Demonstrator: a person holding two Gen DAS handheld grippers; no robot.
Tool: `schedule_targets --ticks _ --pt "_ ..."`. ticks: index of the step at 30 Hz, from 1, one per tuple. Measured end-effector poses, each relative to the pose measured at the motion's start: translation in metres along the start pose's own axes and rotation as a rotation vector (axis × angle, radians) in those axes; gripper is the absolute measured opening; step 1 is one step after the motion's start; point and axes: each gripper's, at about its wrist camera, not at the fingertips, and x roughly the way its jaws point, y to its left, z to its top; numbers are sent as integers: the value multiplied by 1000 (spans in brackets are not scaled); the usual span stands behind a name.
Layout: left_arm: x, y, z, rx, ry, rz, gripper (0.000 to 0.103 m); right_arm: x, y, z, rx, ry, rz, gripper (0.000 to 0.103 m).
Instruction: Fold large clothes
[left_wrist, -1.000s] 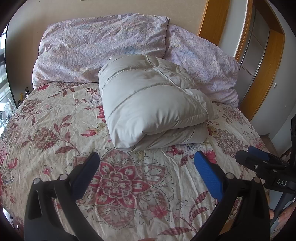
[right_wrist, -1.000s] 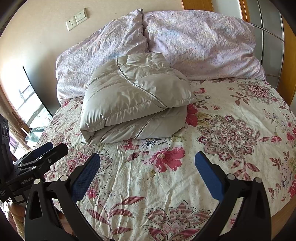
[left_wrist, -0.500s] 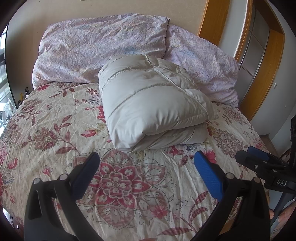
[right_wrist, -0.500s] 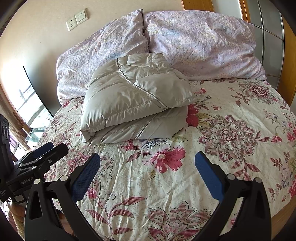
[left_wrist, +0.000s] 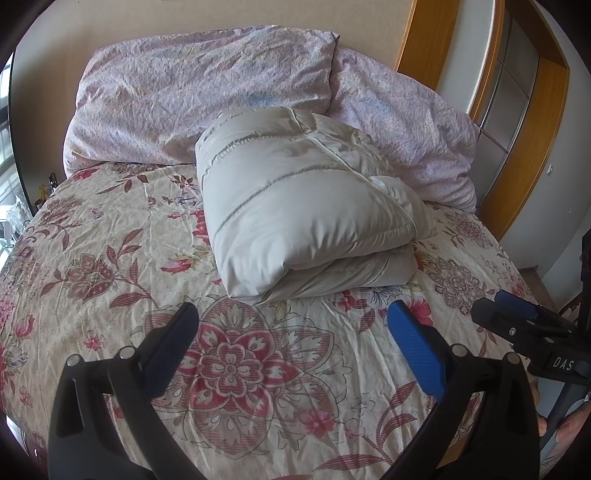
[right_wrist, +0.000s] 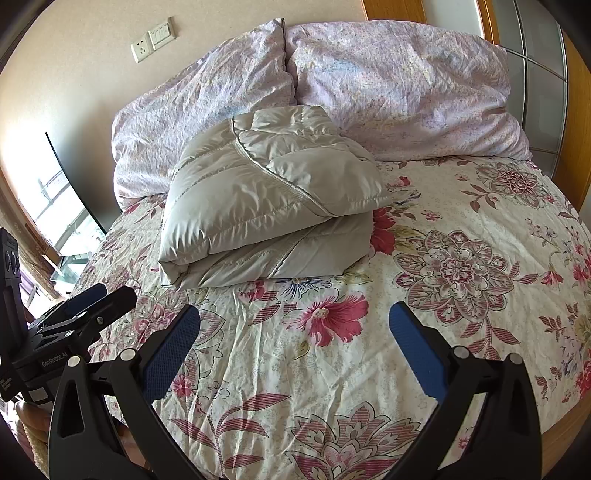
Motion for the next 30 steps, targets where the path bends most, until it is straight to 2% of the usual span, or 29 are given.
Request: schedule_targets --ticks 30 --pt "5 1 -1 2 5 1 101 4 -3 0 2 6 -1 102"
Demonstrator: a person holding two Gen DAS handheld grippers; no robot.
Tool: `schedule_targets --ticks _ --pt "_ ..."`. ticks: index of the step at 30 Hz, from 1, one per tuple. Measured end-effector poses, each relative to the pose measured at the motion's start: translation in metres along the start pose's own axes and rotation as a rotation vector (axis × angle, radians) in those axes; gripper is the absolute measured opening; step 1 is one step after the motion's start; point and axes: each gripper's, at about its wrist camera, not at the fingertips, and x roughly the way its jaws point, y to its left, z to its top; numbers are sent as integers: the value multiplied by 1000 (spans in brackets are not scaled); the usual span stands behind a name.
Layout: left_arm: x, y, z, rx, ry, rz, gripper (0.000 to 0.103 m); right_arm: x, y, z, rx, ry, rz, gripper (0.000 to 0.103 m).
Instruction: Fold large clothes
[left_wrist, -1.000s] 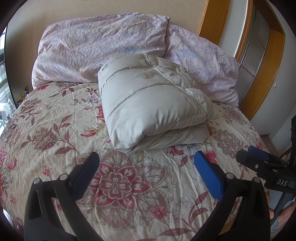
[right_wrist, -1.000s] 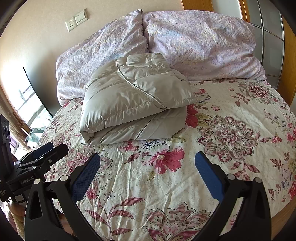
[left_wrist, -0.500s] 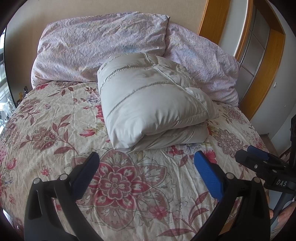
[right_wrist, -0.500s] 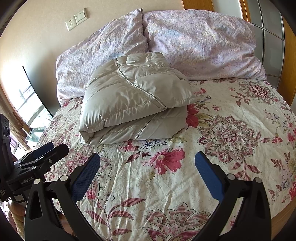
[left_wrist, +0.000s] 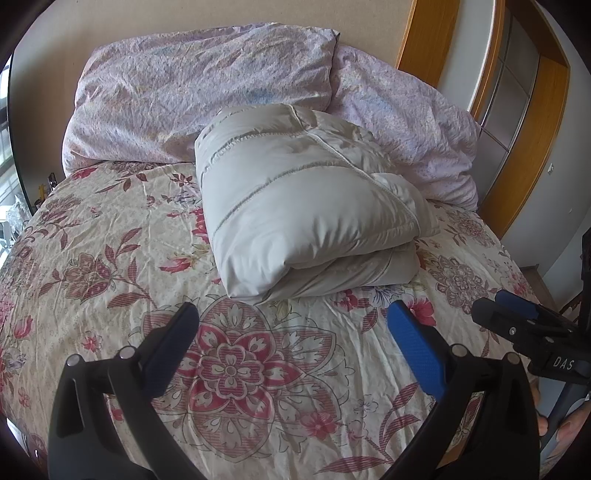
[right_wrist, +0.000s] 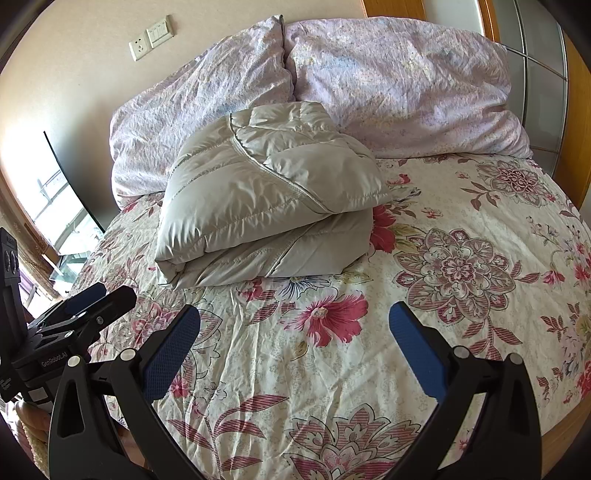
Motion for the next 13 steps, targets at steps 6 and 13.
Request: schedule_targets --ticks 6,13 --pt "1 -1 0 5 0 2 101 1 -1 -1 2 1 -2 102" --pt "3 -1 -1 11 9 -1 101 2 -1 -1 3 1 -1 102"
